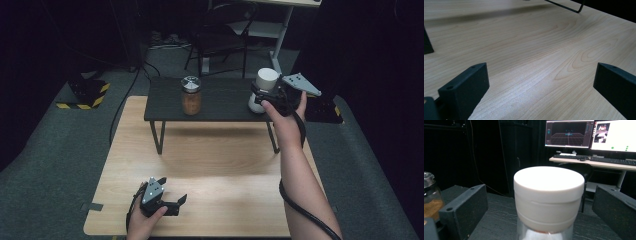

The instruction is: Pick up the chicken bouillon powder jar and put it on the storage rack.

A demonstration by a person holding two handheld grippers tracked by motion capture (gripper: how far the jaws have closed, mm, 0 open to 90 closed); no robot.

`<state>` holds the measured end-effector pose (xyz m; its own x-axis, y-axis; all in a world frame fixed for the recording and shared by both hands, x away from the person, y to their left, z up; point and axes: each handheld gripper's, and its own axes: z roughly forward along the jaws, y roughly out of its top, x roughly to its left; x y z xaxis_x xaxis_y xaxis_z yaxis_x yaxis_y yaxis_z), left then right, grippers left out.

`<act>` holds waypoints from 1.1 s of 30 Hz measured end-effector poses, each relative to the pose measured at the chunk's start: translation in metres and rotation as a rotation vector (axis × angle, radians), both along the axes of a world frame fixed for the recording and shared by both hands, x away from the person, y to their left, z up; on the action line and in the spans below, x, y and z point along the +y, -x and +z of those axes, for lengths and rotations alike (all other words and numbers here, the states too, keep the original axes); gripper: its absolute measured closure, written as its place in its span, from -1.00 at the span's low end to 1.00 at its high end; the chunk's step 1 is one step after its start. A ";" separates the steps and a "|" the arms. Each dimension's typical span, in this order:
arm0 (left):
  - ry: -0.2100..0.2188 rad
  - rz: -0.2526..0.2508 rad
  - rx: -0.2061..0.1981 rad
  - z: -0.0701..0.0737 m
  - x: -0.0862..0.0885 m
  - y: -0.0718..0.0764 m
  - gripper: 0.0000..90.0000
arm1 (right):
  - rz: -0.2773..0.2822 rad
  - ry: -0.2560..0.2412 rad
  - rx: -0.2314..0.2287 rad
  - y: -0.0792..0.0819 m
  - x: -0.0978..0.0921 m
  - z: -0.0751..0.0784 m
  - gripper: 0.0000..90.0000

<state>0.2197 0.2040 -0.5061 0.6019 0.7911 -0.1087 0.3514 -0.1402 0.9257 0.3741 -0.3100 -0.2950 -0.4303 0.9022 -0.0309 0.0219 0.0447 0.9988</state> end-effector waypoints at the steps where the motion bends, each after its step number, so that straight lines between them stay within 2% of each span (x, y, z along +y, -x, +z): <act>1: 0.000 0.000 0.000 0.000 0.000 0.000 -0.99 | 0.002 -0.002 0.000 0.001 -0.001 -0.001 -1.00; 11: -0.010 0.002 -0.002 0.001 -0.002 0.001 -0.99 | 0.026 0.001 -0.016 0.023 -0.014 -0.015 -1.00; 23: -0.017 0.007 -0.002 0.001 -0.004 0.001 -0.99 | 0.077 0.021 -0.052 0.061 -0.037 -0.034 -1.00; 26: -0.022 -0.001 -0.003 0.002 -0.004 0.001 -0.99 | 0.087 0.017 -0.059 0.072 -0.041 -0.043 -1.00; 33: -0.029 -0.004 -0.006 0.002 -0.005 0.002 -0.99 | 0.113 0.042 -0.061 0.094 -0.050 -0.068 -1.00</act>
